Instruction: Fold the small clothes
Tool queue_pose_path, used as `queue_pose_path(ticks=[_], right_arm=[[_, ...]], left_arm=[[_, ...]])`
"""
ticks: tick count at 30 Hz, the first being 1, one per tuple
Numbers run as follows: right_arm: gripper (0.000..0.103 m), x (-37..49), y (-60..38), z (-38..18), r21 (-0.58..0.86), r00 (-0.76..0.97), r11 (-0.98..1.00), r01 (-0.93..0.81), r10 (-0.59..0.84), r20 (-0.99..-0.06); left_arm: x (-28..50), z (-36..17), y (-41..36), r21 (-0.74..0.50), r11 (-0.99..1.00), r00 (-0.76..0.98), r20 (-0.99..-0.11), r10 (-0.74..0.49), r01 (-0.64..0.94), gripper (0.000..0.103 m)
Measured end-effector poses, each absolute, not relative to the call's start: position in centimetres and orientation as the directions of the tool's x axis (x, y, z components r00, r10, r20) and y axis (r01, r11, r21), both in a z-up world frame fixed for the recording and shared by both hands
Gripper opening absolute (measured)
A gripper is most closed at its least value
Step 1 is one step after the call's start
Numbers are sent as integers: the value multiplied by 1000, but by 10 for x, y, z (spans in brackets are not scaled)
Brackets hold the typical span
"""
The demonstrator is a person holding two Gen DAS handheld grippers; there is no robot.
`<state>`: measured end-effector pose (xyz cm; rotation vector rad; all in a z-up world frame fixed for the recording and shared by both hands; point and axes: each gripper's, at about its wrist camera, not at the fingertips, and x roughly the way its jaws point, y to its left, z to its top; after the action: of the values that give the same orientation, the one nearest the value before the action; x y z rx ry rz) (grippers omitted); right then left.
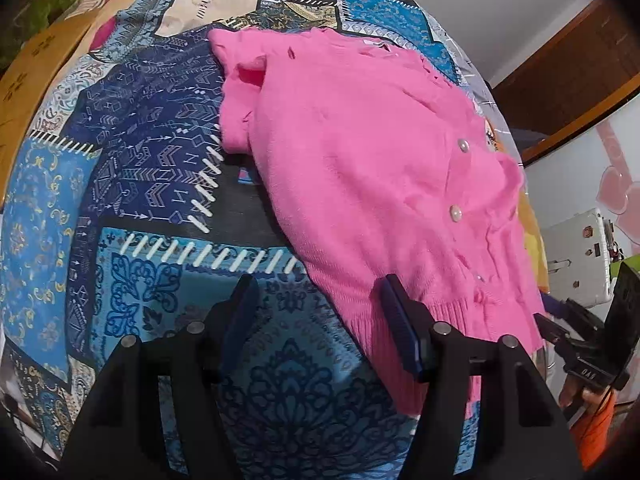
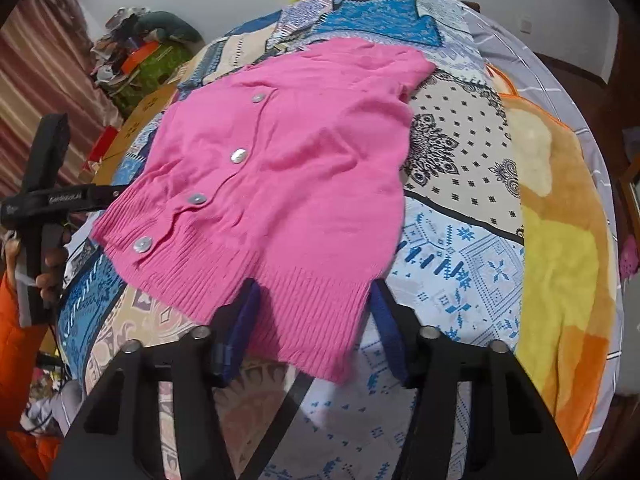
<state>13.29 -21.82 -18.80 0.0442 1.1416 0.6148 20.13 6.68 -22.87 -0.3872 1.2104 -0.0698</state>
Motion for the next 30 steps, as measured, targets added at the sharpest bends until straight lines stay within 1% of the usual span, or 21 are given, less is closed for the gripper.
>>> queue_pose_path(ticks=[1, 2, 3, 5, 7, 8, 9, 10, 14, 16, 20, 24, 27, 30], right_arm=[[42, 132, -218, -188, 343, 272, 832, -436, 485, -831], [34, 132, -217, -188, 347, 274, 830, -437, 491, -827], [30, 132, -216, -188, 351, 276, 827, -439, 496, -823], [13, 132, -214, -187, 359, 280, 824, -438, 504, -817], [9, 132, -212, -187, 358, 286, 823, -442, 508, -813], [8, 132, -212, -186, 354, 294, 822, -445, 508, -810], [8, 132, -212, -185, 350, 301, 822, -449, 508, -807], [8, 132, -213, -184, 344, 307, 823, -453, 506, -806], [7, 135, -222, -177, 325, 358, 837, -441, 496, -791], [7, 138, -228, -172, 322, 380, 844, -430, 493, -783], [7, 146, -238, -163, 319, 417, 854, -410, 486, -768], [7, 152, -242, -161, 300, 444, 867, -397, 468, -764], [7, 158, -247, -168, 287, 445, 880, -378, 444, -778], [7, 165, -253, -180, 274, 430, 892, -359, 419, -800]], left_arm=[[202, -228, 64, -329, 933, 360, -896, -259, -147, 62], [203, -227, 61, -330, 934, 361, -895, -262, -140, 62], [205, -227, 58, -330, 934, 361, -894, -264, -135, 62], [207, -225, 53, -327, 936, 366, -893, -262, -128, 60], [211, -222, 46, -326, 939, 380, -887, -264, -109, 42], [213, -221, 45, -325, 941, 383, -885, -265, -99, 21], [215, -220, 41, -327, 941, 380, -884, -272, -86, 5], [216, -218, 40, -323, 943, 380, -885, -270, -80, 4], [219, -205, 36, -245, 967, 426, -883, -195, -65, 3], [222, -194, 40, -234, 970, 454, -873, -179, -68, 3], [229, -169, 49, -236, 969, 498, -851, -170, -72, 3], [240, -155, 46, -228, 973, 508, -844, -172, -48, 3], [244, -154, 42, -226, 973, 500, -848, -177, -40, 3], [246, -161, 42, -199, 979, 484, -862, -151, -49, 4]])
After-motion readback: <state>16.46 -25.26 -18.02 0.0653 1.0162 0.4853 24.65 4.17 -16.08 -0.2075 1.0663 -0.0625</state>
